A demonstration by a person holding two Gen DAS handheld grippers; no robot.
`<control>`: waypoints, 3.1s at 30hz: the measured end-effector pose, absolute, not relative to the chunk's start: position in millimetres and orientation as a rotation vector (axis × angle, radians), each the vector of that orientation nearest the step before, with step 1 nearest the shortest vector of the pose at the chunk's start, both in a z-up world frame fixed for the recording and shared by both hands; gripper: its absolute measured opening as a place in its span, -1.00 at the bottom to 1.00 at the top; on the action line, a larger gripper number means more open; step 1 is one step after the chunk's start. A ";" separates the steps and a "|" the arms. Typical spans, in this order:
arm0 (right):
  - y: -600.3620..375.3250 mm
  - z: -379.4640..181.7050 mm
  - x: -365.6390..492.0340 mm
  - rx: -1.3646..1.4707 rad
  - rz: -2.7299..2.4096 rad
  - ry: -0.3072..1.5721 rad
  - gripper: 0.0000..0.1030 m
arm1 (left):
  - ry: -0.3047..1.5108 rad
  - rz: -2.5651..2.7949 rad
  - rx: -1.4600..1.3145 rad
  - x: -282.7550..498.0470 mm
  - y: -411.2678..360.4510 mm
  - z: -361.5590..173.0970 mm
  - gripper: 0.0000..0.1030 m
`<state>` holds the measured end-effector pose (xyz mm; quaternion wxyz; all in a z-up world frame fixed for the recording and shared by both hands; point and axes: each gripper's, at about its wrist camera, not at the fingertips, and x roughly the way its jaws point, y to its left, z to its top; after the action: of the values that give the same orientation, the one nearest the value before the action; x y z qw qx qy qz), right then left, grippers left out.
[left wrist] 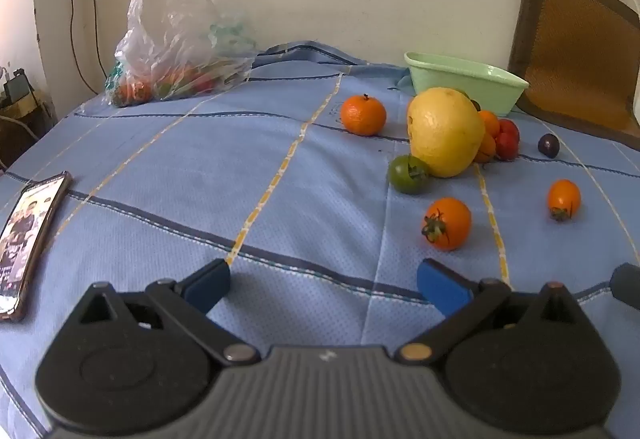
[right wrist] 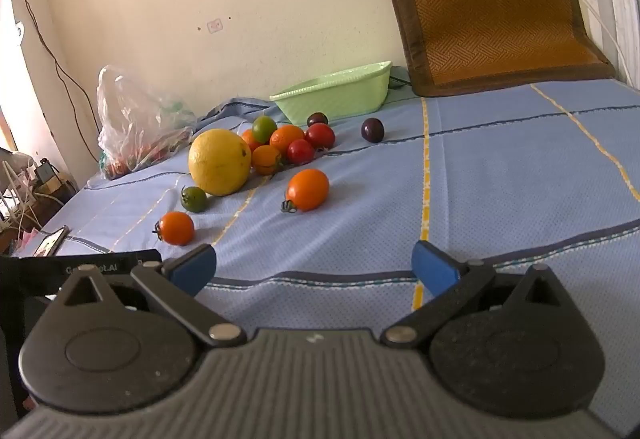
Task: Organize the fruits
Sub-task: 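Grasp a small orange tomato with the left gripper while the right gripper grasps another, then carry both tomatoes over the green basket and open both grippers, then clamp the large yellow pomelo between the left and right grippers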
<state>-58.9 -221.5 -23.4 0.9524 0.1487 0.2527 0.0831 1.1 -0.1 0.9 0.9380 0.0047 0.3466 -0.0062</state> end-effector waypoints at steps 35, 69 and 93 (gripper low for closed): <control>-213.0 -2.3 21.2 0.025 0.376 0.624 0.25 | 0.670 -0.381 0.094 24.6 -36.8 5.7 -0.29; -256.2 25.3 239.3 -0.066 0.350 0.542 -0.29 | 0.867 -0.503 -0.083 336.6 -97.2 33.9 -0.43; -206.2 20.5 74.5 0.178 0.639 0.574 0.11 | 0.798 -0.638 -0.329 157.1 24.2 56.0 0.16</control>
<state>74.5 -206.2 20.5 0.9054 0.0861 0.2778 0.3093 157.1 24.2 56.0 0.8595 -0.1566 0.3801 -0.3039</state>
